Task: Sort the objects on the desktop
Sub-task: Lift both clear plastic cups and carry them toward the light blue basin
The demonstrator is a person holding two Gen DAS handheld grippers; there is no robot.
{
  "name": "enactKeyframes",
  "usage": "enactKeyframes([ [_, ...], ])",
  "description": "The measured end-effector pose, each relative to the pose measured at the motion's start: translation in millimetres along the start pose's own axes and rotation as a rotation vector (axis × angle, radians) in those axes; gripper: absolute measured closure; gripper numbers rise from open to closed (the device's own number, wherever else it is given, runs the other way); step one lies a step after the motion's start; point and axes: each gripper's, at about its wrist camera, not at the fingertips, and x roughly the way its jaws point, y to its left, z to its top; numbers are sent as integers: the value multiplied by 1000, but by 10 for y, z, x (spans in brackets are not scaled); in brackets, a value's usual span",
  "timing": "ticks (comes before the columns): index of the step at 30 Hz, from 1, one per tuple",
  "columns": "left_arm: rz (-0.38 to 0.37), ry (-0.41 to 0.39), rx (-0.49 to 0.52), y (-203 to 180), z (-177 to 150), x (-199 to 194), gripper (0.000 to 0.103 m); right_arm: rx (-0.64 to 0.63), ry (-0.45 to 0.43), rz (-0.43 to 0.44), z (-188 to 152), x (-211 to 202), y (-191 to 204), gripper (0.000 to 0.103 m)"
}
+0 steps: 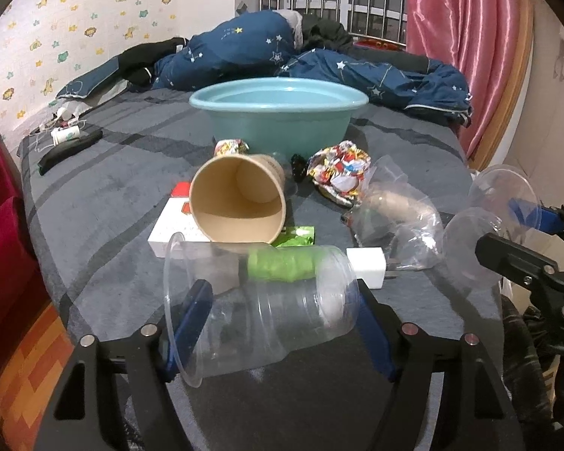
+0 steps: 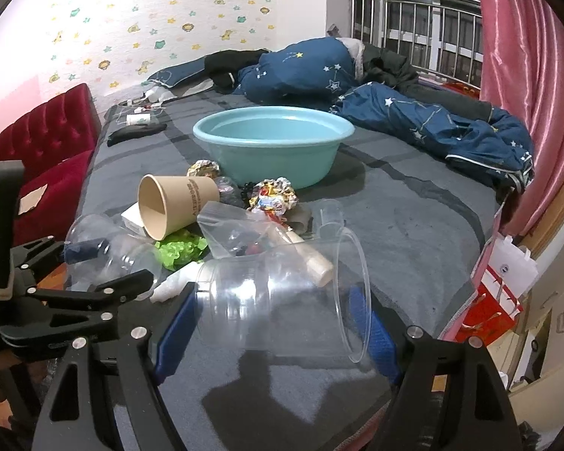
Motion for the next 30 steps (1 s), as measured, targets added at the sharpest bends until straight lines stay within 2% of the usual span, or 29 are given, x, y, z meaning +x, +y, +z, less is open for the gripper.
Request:
enactKeyframes([
  [30, -37, -148, 25, -127, 497, -461, 25, 22, -153, -44, 540, -395, -267, 19],
])
